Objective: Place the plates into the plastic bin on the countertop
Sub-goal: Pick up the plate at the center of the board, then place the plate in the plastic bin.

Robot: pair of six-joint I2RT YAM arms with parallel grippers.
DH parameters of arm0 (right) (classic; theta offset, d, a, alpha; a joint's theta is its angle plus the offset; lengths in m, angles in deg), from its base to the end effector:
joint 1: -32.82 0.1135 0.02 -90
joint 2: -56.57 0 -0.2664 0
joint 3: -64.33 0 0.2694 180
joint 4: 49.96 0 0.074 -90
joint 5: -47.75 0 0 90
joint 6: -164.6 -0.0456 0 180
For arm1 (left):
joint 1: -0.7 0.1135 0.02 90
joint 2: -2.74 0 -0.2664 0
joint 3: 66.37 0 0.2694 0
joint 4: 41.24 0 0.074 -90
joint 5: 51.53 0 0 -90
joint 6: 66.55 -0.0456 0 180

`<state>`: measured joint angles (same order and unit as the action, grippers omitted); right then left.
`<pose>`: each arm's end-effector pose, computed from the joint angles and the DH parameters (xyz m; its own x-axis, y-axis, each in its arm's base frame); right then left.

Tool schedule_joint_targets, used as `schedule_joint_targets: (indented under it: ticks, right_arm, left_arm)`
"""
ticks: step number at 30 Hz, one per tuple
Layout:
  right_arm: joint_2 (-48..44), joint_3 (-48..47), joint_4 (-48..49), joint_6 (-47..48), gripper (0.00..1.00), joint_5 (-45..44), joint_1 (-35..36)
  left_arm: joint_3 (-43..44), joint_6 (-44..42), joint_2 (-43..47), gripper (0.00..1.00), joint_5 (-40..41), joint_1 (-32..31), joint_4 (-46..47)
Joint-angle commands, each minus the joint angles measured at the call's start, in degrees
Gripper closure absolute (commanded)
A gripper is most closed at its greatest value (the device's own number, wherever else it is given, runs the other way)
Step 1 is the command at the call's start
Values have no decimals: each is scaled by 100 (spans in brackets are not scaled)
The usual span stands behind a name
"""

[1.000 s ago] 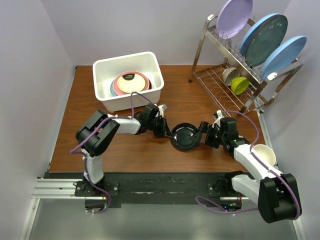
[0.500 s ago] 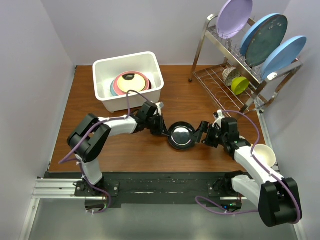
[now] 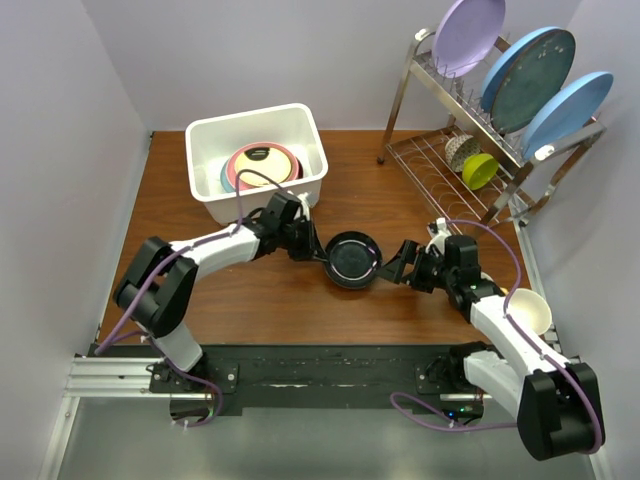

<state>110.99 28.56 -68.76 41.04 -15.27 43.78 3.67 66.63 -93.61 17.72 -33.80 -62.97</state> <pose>0.2035 0.0605 0.1743 -0.7866 0.3495 -0.5090 -0.1058 0.7359 0.6688 0.2949 -0.2223 0.1721 -0.9429 -0.1284 -0.3073 0.1092 0.7524 -0.6496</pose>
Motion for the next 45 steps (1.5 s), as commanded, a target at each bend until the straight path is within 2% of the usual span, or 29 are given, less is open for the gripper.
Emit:
schedule_joint_targets:
  ticks: [1, 6, 18, 31, 45]
  right_arm:
    - [-167, 83, 294, -63, 1, 255, 11]
    - [-133, 127, 339, -72, 1, 308, 3]
    - [-45, 215, 374, -45, 1, 316, 3]
    - [-10, 250, 374, -28, 1, 308, 3]
    - [78, 294, 400, -10, 1, 308, 3]
  left_arm:
    - [277, -301, 477, 100, -60, 338, -185]
    - [505, -600, 697, 100, -148, 716, -519]
    - [1261, -995, 838, 100, -210, 1147, -1214]
    - [1929, -1215, 741, 100, -500, 1753, -1548]
    - [2861, -1409, 320, 100, -1018, 2817, -1900]
